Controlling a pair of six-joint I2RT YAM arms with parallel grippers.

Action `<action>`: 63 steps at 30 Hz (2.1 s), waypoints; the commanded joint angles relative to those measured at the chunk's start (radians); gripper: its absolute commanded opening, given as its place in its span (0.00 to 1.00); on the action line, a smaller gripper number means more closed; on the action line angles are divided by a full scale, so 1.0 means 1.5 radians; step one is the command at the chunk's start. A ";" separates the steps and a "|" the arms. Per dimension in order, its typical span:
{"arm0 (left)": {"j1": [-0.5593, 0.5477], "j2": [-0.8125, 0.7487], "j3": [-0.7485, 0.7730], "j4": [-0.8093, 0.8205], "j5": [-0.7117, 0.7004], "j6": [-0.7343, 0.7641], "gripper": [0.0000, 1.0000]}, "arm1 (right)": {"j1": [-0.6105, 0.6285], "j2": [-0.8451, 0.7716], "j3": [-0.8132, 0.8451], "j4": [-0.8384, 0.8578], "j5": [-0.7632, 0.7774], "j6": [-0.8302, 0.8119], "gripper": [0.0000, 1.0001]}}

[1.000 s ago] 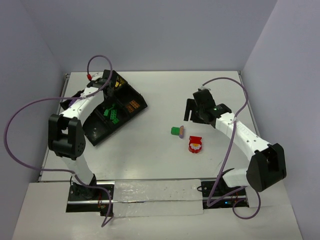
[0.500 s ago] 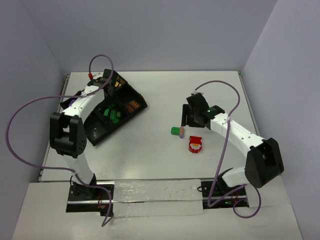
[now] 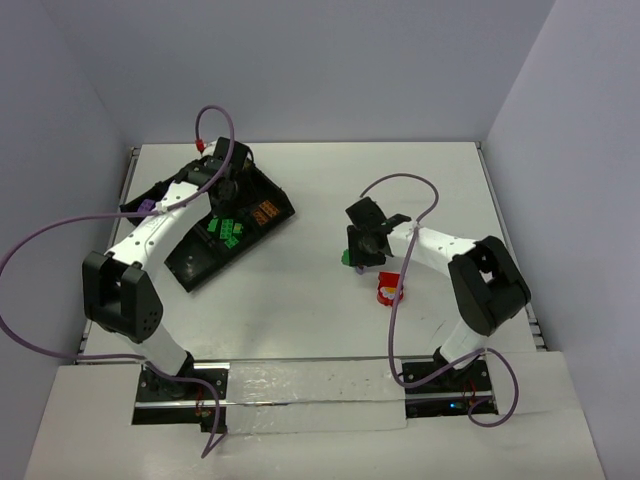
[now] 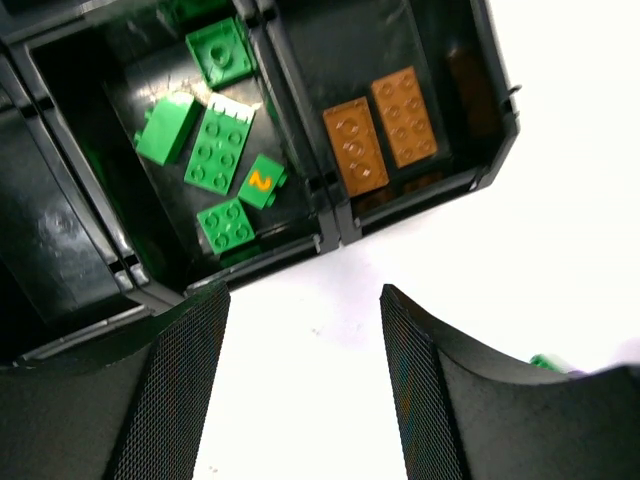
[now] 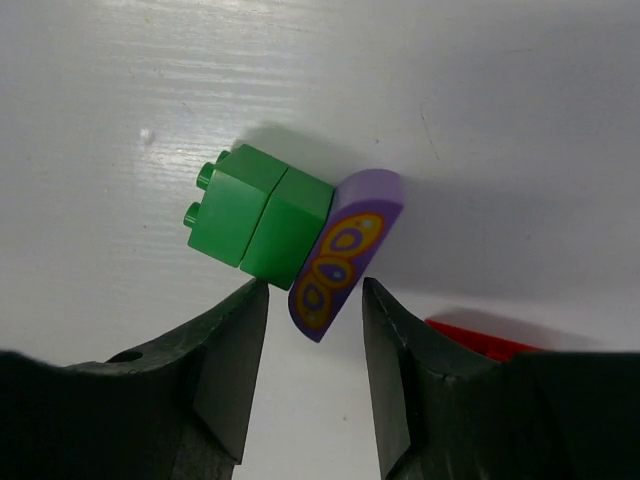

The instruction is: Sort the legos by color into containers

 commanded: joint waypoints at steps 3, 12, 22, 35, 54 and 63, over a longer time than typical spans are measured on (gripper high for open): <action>-0.001 -0.026 -0.010 0.016 0.026 -0.002 0.69 | 0.001 0.026 0.002 0.044 0.006 -0.020 0.43; -0.002 -0.019 -0.008 0.022 0.045 0.003 0.69 | 0.001 0.016 -0.002 0.045 0.021 -0.007 0.07; -0.016 -0.048 -0.080 0.170 0.428 0.044 0.91 | 0.009 -0.115 -0.018 0.033 -0.017 -0.014 0.00; -0.062 -0.092 -0.304 0.517 0.685 -0.092 0.85 | 0.051 -0.172 0.032 0.036 -0.078 -0.050 0.00; -0.068 -0.035 -0.337 0.636 0.759 -0.072 0.75 | 0.064 -0.170 0.086 -0.016 -0.165 -0.089 0.00; -0.067 0.002 -0.322 0.651 0.777 -0.082 0.57 | 0.071 -0.164 0.106 -0.028 -0.161 -0.092 0.00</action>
